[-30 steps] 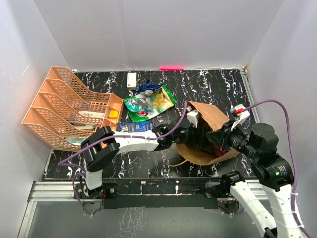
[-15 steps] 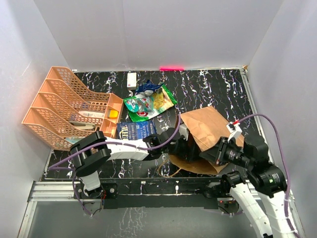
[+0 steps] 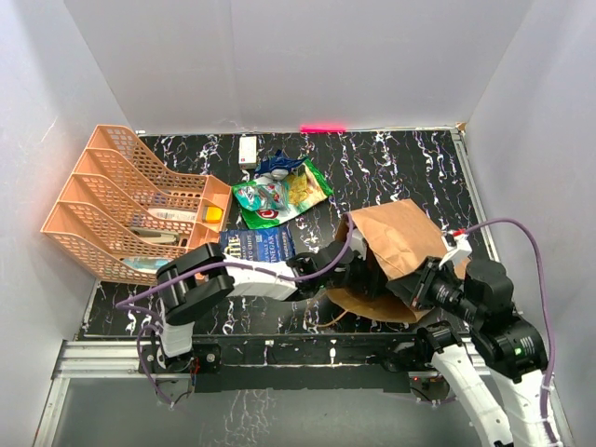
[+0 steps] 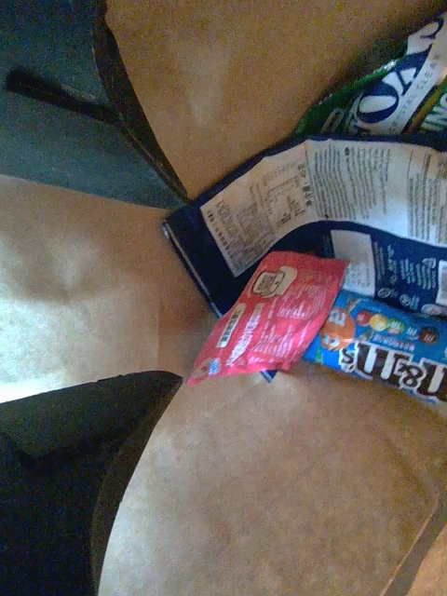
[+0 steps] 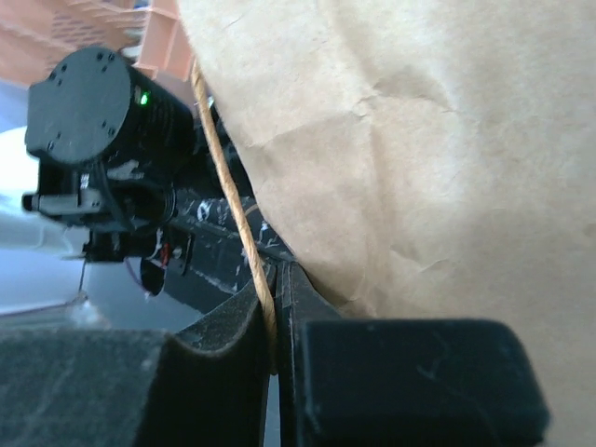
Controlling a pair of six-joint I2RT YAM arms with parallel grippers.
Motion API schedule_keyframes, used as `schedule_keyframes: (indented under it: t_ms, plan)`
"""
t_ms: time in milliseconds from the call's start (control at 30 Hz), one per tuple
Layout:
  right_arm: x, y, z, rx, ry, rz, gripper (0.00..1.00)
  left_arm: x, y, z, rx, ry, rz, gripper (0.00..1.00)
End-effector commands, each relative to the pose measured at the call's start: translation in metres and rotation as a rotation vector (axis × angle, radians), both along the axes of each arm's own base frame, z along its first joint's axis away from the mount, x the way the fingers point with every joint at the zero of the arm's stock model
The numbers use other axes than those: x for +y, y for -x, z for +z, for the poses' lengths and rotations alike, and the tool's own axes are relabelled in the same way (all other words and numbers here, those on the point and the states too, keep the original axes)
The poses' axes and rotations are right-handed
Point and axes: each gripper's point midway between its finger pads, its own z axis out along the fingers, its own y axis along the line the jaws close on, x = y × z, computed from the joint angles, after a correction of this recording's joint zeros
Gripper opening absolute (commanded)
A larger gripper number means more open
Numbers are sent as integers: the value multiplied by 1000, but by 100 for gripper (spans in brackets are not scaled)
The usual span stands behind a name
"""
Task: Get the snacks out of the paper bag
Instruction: Adjust the paper bag at the center of the board.
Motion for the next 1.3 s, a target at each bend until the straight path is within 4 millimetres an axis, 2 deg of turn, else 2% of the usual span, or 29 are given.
schedule_keyframes:
  t_ms: [0, 133, 267, 333, 400, 467, 600, 667, 833, 900, 1000, 1133, 1267]
  plan:
    - [-28, -31, 12, 14, 126, -186, 8, -18, -33, 14, -66, 40, 81, 69]
    - [-44, -60, 28, -38, 228, -261, 8, -24, -61, -1, -64, 23, 126, 69]
    - [-47, -96, 46, -116, 315, -270, 8, -25, -96, -12, -69, -5, 149, 69]
    - [-45, -115, 57, -165, 362, -245, 8, -23, -109, -11, -72, -22, 145, 69]
    - [-47, -136, 72, -222, 419, -243, 8, -20, -114, -1, -89, -20, 120, 70]
    - [-53, -159, 81, -246, 493, -268, 8, -17, -110, 15, -106, -19, 84, 73]
    - [-61, -188, 100, -257, 578, -308, 8, -3, -82, 49, -71, 1, -5, 75]
    - [-62, -193, 105, -262, 589, -317, 8, 11, -67, 64, -44, 14, -22, 76]
    - [-71, -191, 99, -249, 606, -360, 8, 50, -40, 93, -25, 11, -29, 78]
    - [-78, -187, 93, -257, 629, -383, 8, 63, -32, 101, -31, -1, -36, 78]
    - [-95, -185, 103, -311, 694, -442, 8, 88, -25, 113, -65, -36, -22, 80]
    - [-96, -196, 125, -360, 755, -417, 8, 126, -29, 135, -157, -102, 54, 87]
    - [-86, -198, 137, -391, 748, -357, 8, 163, -52, 141, -184, -178, 182, 96]
